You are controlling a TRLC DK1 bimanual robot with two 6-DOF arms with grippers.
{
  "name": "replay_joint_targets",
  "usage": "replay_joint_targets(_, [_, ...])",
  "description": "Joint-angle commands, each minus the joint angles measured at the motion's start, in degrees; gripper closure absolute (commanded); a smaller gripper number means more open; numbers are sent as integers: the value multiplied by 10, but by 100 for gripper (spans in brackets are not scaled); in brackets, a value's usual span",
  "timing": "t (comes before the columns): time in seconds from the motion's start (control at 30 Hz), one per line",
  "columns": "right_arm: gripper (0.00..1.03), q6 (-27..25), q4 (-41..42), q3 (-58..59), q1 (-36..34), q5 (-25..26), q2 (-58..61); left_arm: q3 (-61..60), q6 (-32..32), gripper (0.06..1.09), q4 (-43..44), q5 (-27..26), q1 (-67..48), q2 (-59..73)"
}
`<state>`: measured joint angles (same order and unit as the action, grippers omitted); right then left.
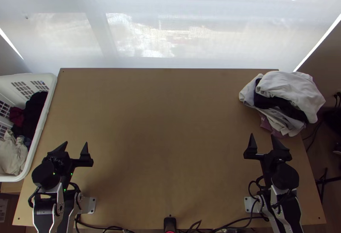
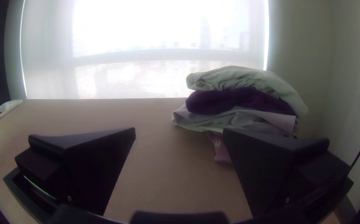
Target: Fold the t-shirt
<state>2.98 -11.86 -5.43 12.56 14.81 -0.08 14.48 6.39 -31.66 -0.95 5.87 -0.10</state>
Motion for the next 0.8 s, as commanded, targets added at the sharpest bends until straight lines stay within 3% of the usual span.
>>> replay_joint_targets(0.0, [5, 0, 1, 0, 0, 1, 0, 0, 0, 11, 0, 0, -1, 0])
replay_joint_targets(0.6, [5, 0, 0, 0, 0, 1, 0, 0, 0, 11, 0, 0, -1, 0])
replay_joint_targets(0.77, [5, -18, 85, -3, -18, 4, -2, 0, 0, 11, 0, 0, -1, 0])
